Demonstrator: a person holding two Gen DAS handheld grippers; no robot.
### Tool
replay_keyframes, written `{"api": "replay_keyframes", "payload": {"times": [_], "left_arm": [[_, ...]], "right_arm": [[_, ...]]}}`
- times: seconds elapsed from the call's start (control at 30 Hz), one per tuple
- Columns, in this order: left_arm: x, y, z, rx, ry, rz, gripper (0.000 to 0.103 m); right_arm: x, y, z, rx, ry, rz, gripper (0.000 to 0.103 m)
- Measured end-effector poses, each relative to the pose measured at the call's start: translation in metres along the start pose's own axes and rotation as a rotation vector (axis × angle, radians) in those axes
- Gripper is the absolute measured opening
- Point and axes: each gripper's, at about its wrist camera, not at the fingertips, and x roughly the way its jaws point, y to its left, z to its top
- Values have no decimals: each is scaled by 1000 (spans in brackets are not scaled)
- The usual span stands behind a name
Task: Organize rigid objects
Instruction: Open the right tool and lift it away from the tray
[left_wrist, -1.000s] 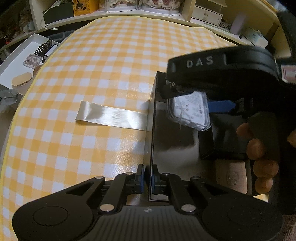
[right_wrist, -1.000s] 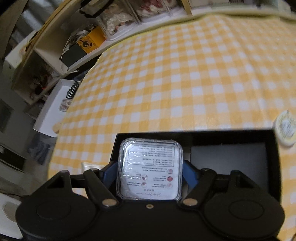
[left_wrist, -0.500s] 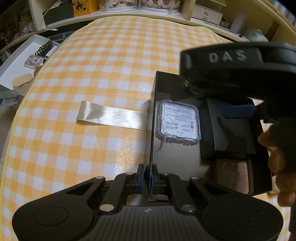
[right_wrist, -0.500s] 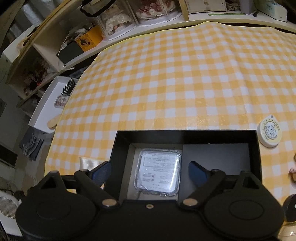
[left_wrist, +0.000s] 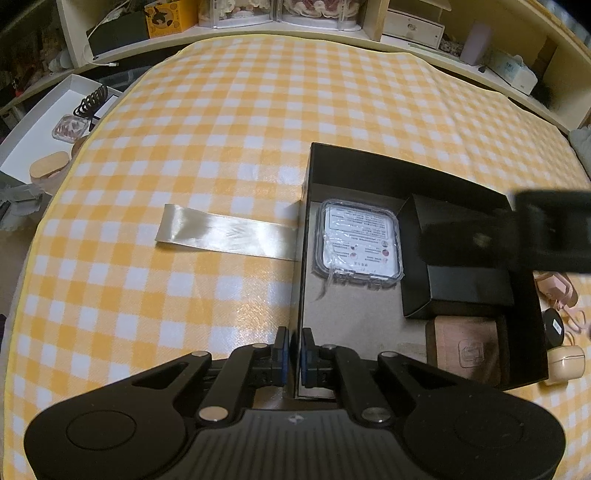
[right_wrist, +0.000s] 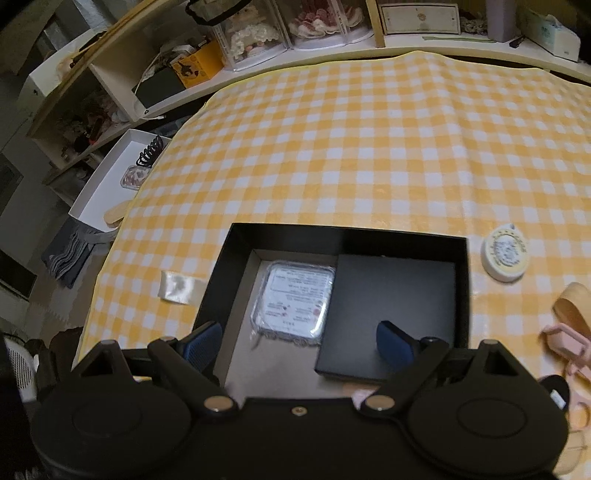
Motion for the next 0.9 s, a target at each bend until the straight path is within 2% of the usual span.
{"api": "replay_keyframes", "payload": {"times": [0.33, 0.6, 0.9], "left_arm": [[-3, -6, -3, 27, -12, 41, 4], [-5, -8, -5, 48, -15, 64, 4], [-7, -7, -7, 57, -17, 71, 4]], "right_arm": [[-41, -28, -15, -13, -43, 37, 92], [-77, -51, -26, -28, -106, 59, 103], [-122, -83, -32, -64, -237, 44, 103]]}}
